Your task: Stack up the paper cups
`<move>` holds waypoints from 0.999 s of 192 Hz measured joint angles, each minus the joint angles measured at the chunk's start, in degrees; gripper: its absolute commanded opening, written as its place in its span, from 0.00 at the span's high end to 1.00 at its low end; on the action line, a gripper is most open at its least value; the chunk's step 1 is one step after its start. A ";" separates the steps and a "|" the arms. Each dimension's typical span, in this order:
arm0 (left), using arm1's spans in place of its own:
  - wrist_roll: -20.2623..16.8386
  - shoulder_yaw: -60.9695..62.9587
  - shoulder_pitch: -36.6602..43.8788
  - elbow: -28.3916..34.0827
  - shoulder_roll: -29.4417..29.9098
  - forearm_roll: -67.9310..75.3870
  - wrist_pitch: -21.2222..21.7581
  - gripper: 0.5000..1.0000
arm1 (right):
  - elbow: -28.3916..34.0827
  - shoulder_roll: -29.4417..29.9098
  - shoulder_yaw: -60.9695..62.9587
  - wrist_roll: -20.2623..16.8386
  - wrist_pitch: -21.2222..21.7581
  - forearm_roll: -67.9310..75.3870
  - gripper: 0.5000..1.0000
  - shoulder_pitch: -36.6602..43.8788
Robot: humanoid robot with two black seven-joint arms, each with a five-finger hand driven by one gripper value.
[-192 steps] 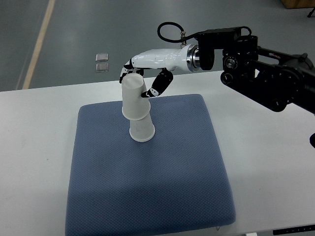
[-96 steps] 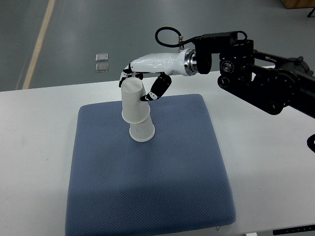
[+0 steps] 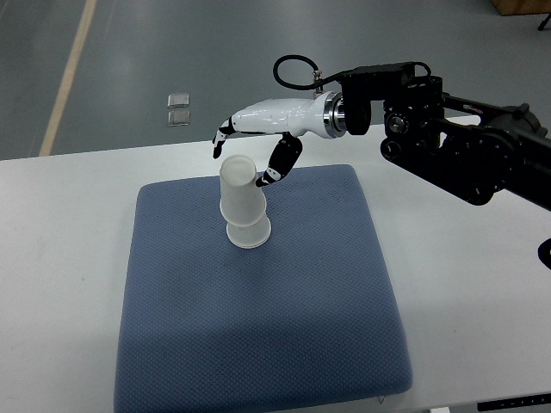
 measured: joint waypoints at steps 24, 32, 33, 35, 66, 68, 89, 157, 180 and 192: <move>0.00 -0.02 0.00 -0.01 0.00 0.00 0.00 0.00 | 0.07 -0.18 -0.27 0.00 0.19 0.05 0.18 0.04; 0.00 -0.03 0.00 -0.01 0.00 0.00 0.00 0.00 | 0.09 -0.24 -0.32 0.01 0.19 0.05 0.18 0.05; 0.00 -0.03 0.00 -0.01 0.00 0.00 0.00 0.00 | 0.09 -0.24 -0.32 0.01 0.19 0.05 0.18 0.05; 0.00 -0.03 0.00 -0.01 0.00 0.00 0.00 0.00 | 0.09 -0.26 -0.33 0.02 0.19 0.05 0.18 0.05; 0.00 -0.03 0.00 -0.01 0.00 0.00 0.00 0.00 | 0.09 -0.37 0.25 0.03 -0.34 0.32 0.18 -0.73; 0.00 -0.03 0.00 -0.01 0.00 0.00 0.00 0.00 | 0.07 -0.38 0.48 0.03 -0.39 0.41 0.18 -1.01; 0.00 -0.03 0.00 -0.01 0.00 0.00 0.00 0.00 | -0.25 -0.43 4.51 -0.06 -0.58 1.18 0.18 -3.45; 0.00 0.00 0.01 -0.01 0.00 0.00 0.00 0.00 | -4.35 0.52 28.79 -4.51 -1.08 14.19 0.18 -18.14; 0.00 0.00 0.01 -0.01 0.00 0.00 0.03 0.00 | -7.69 1.01 32.37 -5.73 -4.26 21.59 0.18 -20.83; 0.00 0.00 0.00 -0.01 0.00 0.00 0.05 0.00 | -9.40 1.64 33.47 -6.39 -6.45 25.52 0.18 -22.04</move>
